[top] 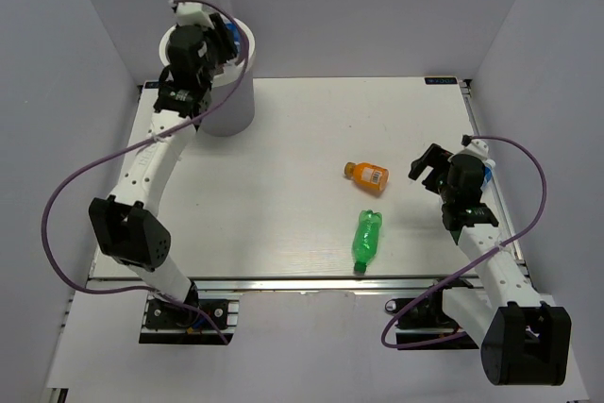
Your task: Put the plastic bottles in the bin
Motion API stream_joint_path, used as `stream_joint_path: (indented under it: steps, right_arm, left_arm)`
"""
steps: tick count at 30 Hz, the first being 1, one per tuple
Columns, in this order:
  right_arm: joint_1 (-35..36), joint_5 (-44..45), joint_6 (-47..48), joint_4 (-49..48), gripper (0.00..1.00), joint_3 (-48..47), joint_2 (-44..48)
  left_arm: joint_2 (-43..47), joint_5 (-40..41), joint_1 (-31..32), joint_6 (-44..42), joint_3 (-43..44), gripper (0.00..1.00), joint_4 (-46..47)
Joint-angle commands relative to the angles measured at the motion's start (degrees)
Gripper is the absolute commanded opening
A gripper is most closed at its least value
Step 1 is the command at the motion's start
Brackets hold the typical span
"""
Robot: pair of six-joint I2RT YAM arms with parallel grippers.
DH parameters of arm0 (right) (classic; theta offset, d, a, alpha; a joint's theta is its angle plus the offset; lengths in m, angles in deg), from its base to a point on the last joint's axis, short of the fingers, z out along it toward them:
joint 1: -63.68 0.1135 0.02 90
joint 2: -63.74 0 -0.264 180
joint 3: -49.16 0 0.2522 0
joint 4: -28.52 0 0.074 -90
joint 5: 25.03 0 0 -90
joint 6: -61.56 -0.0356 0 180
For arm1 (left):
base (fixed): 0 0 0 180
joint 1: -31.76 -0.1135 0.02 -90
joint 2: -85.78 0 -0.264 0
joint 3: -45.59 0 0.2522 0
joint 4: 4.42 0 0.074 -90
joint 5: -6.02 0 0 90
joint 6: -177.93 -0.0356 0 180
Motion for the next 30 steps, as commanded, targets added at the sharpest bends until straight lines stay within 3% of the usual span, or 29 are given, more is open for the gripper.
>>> stream_joint_path:
  steps: [1,4,5,8,12,14,19,26,30]
  right_arm:
    - [-0.2,-0.5,1.5,-3.7,0.89,0.3,-0.7]
    - [-0.1,-0.5,1.6,-3.8,0.89,0.1,-1.4]
    - [-0.2,-0.4,1.6,-3.8,0.89,0.0,-1.5]
    - [-0.2,-0.9,2.1,-3.5,0.89,-0.5,-2.4]
    - [-0.2,-0.9,2.3,-2.6,0.89,-0.8,-2.7]
    - [-0.2,-0.6,2.3,-2.7,0.89,-0.7,-2.2]
    - [-0.2,-1.6,2.0,-2.7,0.89,-0.5,-0.7]
    - [-0.2,-0.1,0.9,-0.3,0.89,-0.7,0.6]
    - [-0.2,2.1,0.0,0.5,0.89,-0.6,1.1]
  left_arm:
    - [-3.7,2.9,-4.2,0.1,4.8,0.32,4.0]
    - [-7.9,3.6,-7.2,2.8,8.8,0.34,4.6]
    - [-8.7,5.6,-7.5,3.0,8.9,0.39,7.6]
    - [-12.1,8.0,-7.7,1.4,9.0,0.57,12.3]
    - [-17.7,11.0,-7.7,0.3,16.6,0.79,6.3]
    - [-18.0,11.6,-7.7,0.9,17.3,0.98,5.6]
    - [-13.7,5.7,-7.7,1.1,12.3,0.98,6.3]
    - [-11.3,-0.7,-6.8,1.4,14.3,0.98,-5.8]
    - [-8.6,-3.0,-2.1,-0.3,13.3,0.98,-12.8]
